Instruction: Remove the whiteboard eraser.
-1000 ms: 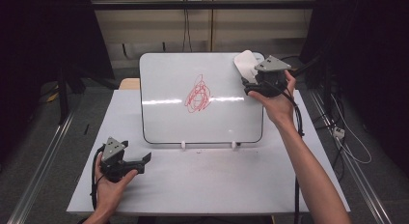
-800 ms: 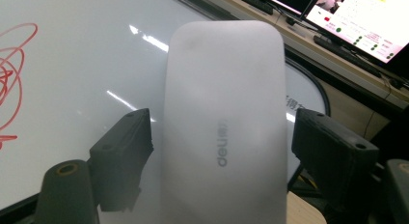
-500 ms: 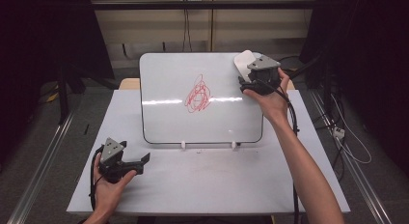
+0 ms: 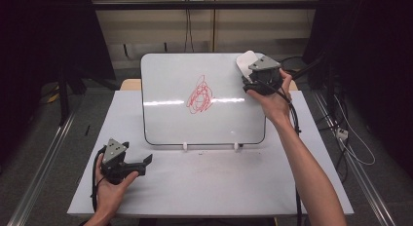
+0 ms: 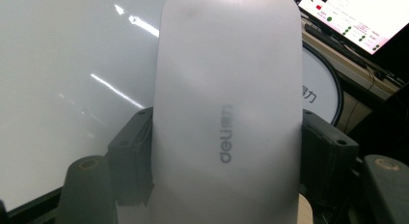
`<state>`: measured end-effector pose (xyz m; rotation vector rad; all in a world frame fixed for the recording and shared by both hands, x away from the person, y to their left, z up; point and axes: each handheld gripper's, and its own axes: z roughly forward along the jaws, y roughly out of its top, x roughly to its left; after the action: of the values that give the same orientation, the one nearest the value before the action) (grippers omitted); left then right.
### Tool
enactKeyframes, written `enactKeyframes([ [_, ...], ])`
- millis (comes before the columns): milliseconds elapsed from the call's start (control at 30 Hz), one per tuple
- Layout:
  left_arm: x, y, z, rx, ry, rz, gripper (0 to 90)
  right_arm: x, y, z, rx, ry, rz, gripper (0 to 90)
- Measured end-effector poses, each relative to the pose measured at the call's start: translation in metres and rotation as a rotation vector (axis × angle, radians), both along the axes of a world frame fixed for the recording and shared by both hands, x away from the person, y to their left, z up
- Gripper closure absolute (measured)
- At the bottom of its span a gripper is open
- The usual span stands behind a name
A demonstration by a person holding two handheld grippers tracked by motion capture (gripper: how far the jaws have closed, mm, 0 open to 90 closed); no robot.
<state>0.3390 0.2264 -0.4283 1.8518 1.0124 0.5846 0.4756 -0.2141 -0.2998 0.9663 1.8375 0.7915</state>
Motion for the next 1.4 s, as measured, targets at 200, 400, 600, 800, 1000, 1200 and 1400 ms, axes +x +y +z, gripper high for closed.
enactKeyframes([
  [200,-0.001,0.001,-0.001,0.004,0.017,-0.006,4.2,-0.001,-0.001,0.002,0.014,0.009,-0.001,31.6],
  [400,-0.002,0.001,0.0,0.008,0.01,0.0,4.3,-0.002,-0.003,0.004,0.05,0.028,0.008,31.7],
  [600,-0.001,0.001,-0.001,0.008,0.013,-0.001,4.3,-0.004,-0.006,0.006,0.081,0.035,0.023,31.7],
  [800,-0.001,0.0,-0.002,0.01,0.017,-0.009,4.2,-0.006,-0.01,0.006,0.123,0.042,0.04,31.7],
  [1000,0.0,0.001,-0.002,0.012,0.021,0.002,4.3,-0.017,-0.01,0.016,0.137,0.001,0.059,31.7],
  [1200,0.0,0.001,-0.004,0.009,0.024,-0.001,4.3,-0.026,-0.01,0.012,0.15,-0.007,0.078,31.7],
  [1400,0.0,0.003,-0.004,0.007,0.026,0.004,4.3,-0.031,-0.001,0.009,0.141,-0.013,0.113,31.7],
])
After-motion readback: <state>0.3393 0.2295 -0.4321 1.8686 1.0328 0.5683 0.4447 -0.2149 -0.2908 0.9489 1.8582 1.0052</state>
